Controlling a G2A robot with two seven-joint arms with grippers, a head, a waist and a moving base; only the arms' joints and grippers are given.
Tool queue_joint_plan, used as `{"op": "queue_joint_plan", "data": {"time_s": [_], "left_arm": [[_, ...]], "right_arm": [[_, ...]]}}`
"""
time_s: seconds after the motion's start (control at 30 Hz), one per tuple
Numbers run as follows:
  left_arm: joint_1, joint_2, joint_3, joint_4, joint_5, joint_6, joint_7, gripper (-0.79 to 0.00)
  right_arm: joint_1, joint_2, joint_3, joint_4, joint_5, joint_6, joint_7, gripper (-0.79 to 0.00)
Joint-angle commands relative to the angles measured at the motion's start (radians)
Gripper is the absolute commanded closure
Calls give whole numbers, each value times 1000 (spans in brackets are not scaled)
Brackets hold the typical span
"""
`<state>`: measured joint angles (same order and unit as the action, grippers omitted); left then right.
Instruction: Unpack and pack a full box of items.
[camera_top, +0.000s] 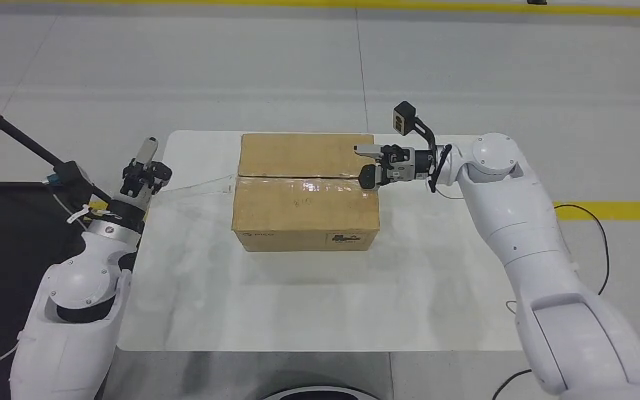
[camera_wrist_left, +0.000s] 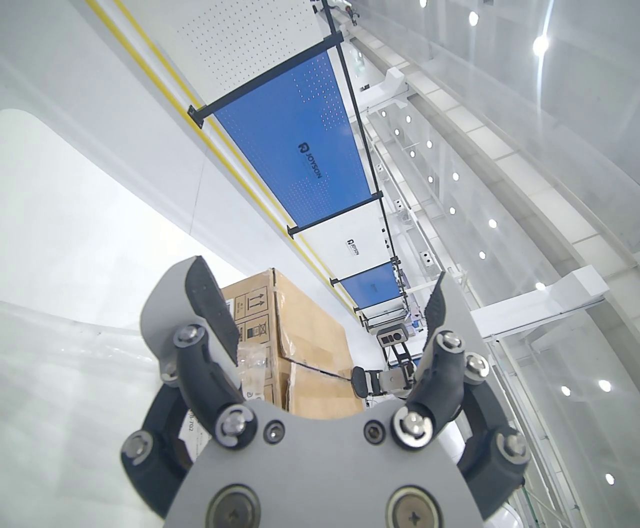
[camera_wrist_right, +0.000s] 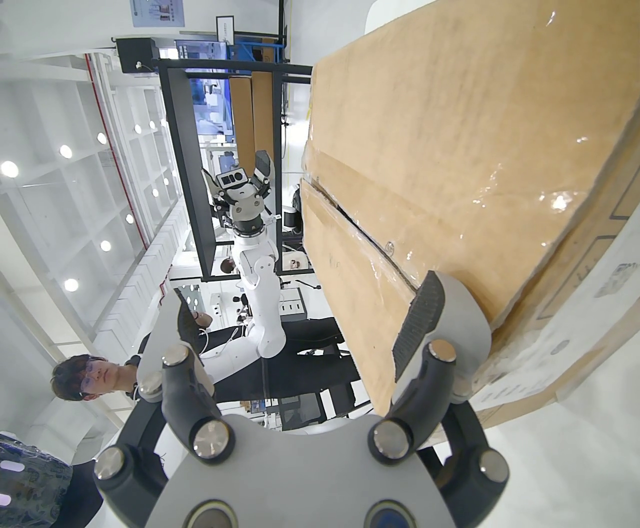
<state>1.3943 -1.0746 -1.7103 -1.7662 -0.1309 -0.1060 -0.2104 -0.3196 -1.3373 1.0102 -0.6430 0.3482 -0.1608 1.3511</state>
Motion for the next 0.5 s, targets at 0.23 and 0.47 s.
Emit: {"op": "queue_joint_plan", "data": {"time_s": [0.23,0.47], "left_arm": [[132,-14,58,35,-33,-34,-5,-785],[90,-29,138,107,-75,-11,0,-785]], "right_arm": [[0,0,0,0,0,0,0,-785],[0,0,0,0,0,0,0,-785]]}}
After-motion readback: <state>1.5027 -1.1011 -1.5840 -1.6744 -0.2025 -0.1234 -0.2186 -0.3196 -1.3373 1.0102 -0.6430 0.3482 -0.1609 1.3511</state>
